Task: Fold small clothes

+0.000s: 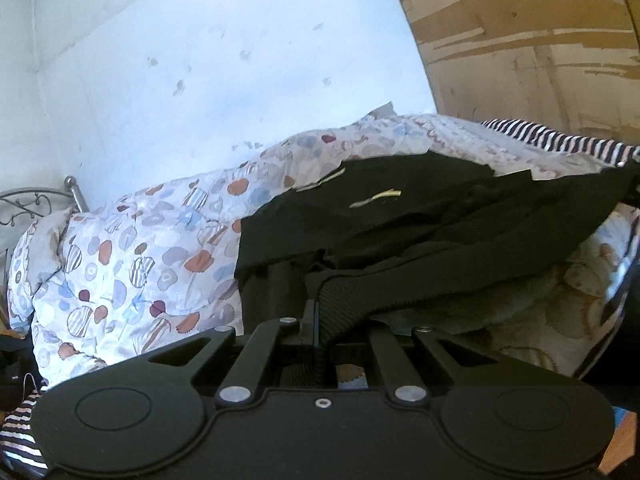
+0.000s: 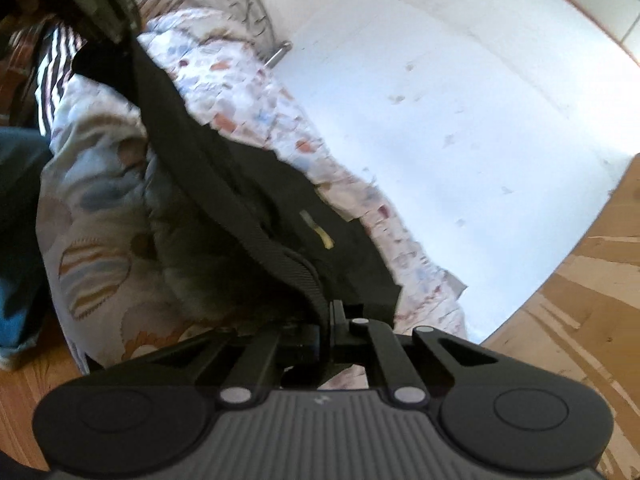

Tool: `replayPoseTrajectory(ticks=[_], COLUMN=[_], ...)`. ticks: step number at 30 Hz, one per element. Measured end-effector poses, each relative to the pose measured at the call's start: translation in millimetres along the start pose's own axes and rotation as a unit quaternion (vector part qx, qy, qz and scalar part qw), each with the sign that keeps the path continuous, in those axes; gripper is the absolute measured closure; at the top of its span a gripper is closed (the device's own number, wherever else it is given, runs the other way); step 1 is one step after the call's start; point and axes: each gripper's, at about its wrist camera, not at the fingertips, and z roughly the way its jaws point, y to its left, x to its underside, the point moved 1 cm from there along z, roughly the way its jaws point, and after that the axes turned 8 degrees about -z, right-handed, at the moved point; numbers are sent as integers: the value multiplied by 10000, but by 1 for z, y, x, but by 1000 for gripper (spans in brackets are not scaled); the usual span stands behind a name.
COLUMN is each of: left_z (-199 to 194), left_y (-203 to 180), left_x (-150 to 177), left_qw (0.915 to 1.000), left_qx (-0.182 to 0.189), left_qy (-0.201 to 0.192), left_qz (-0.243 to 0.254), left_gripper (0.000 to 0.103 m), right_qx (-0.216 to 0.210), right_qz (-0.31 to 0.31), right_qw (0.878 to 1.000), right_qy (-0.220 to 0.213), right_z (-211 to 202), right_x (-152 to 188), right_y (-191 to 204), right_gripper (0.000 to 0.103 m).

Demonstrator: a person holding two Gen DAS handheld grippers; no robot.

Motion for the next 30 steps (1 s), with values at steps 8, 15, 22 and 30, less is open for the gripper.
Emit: replayPoseTrajectory(ticks=[8, 15, 22, 30], left_z=[-62, -92, -65, 12], left_y=[-9, -9, 3, 27], left_x=[22, 49, 20, -61], left_qw=[9991, 9973, 9988, 9996], left_qx=[423, 564, 285, 220], left_qy=[72, 468, 365, 126], left_qz=[70, -19, -146, 93], left_gripper=[100, 100, 99, 99], right_qx=[3, -352, -201, 13], right_qz=[652, 1112, 1208, 1120], right_qw=[9974, 9916, 9922, 9936], right_qy=[300, 558, 248, -166], right_z=[-72, -111, -73, 17], right_x=[-6, -14, -29, -52], right_y=[-2, 2, -29, -89], right_gripper=[99, 99, 99, 99])
